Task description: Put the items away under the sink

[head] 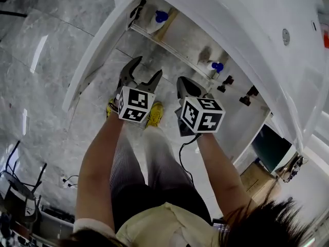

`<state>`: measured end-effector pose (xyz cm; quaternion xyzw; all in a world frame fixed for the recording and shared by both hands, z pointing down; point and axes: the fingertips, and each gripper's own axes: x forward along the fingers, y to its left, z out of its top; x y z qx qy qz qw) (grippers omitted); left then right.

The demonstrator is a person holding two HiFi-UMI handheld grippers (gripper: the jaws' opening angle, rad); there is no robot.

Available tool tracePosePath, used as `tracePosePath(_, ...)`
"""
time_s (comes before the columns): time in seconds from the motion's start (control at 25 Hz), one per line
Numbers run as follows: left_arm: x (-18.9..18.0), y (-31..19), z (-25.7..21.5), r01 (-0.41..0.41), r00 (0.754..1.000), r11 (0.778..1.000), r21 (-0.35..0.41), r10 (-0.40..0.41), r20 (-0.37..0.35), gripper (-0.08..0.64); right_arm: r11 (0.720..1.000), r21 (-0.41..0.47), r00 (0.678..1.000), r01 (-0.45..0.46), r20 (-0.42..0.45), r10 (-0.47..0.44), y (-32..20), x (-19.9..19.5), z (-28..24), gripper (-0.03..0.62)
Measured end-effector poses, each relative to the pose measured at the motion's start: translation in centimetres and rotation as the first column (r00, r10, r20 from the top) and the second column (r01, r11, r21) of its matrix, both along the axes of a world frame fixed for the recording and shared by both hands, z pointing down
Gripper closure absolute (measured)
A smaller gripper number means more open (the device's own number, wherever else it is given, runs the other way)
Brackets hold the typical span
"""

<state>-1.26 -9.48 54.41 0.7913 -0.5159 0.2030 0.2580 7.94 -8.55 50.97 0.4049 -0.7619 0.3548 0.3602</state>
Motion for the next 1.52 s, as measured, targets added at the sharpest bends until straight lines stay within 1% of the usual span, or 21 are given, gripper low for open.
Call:
tracePosePath(0.08,0.0,0.8,-1.2,0.005,1.0,1.0,-0.018,-0.005,-0.02,0.215,1.0,-0.003,1.0,-0.017,0.012,0.017,0.4,-0.1,-0.8,0.566)
tracePosePath(0.2,0.0,2.2,-3.0,0.014,0.997,0.998,-0.065,-0.02,-0.079,0.215,0.999,-0.005,0.999,-0.036,0.026,0.036,1.2,-0.1,-2.2,0.566)
tracePosePath(0.36,-0.1,4.3,-5.8,0.016,0.99,0.993,-0.113,-0.032,-0.137,0.215,1.0,-0.009,1.0,-0.014,0.027,0.014,2.9,-0.4,-4.1,0.568)
tracePosePath(0.52,0.5,6.0,-9.0,-0.027,0.983,0.988,-0.151,-0.001,-0.184,0.215,1.0,-0.007,0.999,-0.022,0.031,0.022,4.0,-0.3,-6.3,0.566)
tracePosePath(0.64,0.2,6.9,-11.2,-0.068,0.984,0.986,-0.152,0.041,-0.175,0.216,0.999,0.011,0.999,-0.044,0.033,0.043,4.2,-0.4,-8.0,0.566)
tracePosePath(0.72,-0.3,7.4,-12.8,-0.078,0.985,0.986,-0.145,0.054,-0.166,0.216,0.998,0.026,0.998,-0.05,0.036,0.049,4.5,-0.6,-9.3,0.566)
tracePosePath(0.92,-1.4,8.1,-17.6,-0.059,0.976,0.986,-0.154,0.024,-0.217,0.221,0.997,0.051,0.997,-0.059,0.059,0.056,5.6,-1.3,-12.2,0.566)
tracePosePath(1.04,-2.0,9.1,-20.1,-0.069,0.977,0.987,-0.145,0.038,-0.209,0.235,0.994,0.05,0.992,-0.095,0.082,0.091,6.6,-1.4,-13.9,0.566)
tracePosePath(1.08,-2.4,9.6,-20.8,-0.073,0.979,0.987,-0.146,0.043,-0.199,0.241,0.993,0.05,0.991,-0.106,0.09,0.101,7.0,-1.5,-14.5,0.566)
tracePosePath(1.24,-4.0,11.7,-23.0,-0.071,0.984,0.985,-0.158,0.043,-0.171,0.319,0.989,0.058,0.985,-0.133,0.114,0.126,8.5,-1.4,-16.8,0.566)
tracePosePath(1.4,-4.6,13.2,-25.0,-0.072,0.984,0.984,-0.164,0.043,-0.175,0.341,0.987,0.074,0.984,-0.143,0.12,0.133,9.5,-1.0,-18.7,0.566)
tracePosePath(1.52,-4.6,13.9,-26.5,-0.091,0.983,0.983,-0.161,0.063,-0.173,0.362,0.984,0.088,0.982,-0.156,0.125,0.145,9.8,-0.6,-20.1,0.566)
